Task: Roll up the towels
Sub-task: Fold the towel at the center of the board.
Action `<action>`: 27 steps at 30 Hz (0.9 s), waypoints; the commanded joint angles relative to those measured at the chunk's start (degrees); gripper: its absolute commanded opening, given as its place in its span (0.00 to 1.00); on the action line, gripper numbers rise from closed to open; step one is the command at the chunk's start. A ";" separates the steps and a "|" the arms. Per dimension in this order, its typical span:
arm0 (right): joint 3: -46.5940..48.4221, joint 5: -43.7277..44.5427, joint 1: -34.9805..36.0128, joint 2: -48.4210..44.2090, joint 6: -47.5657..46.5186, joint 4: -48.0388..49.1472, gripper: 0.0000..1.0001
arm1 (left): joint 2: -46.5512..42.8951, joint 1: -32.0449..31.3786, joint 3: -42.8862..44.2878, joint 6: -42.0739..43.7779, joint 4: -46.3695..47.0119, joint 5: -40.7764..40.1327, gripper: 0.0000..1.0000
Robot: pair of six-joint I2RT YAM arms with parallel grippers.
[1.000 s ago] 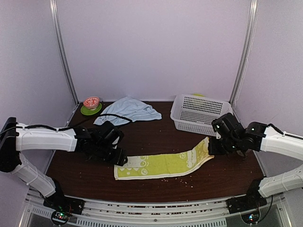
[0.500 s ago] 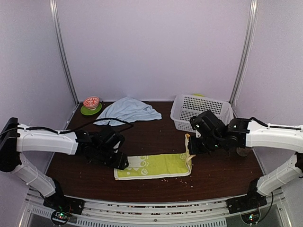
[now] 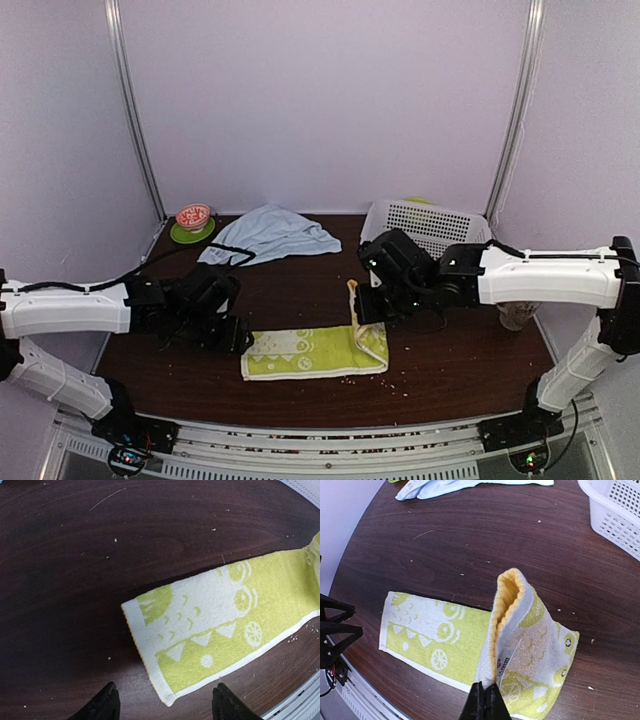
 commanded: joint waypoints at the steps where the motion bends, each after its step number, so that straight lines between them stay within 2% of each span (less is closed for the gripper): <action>1: 4.66 -0.80 1.67 2.85 -0.20 1.70 0.00 | -2.29 -0.23 -1.49 -2.18 -2.09 -3.17 0.64; 27: 20.25 -4.21 6.23 16.39 -0.72 1.68 0.00 | -8.60 -0.21 -7.42 -5.07 -3.97 -4.76 0.64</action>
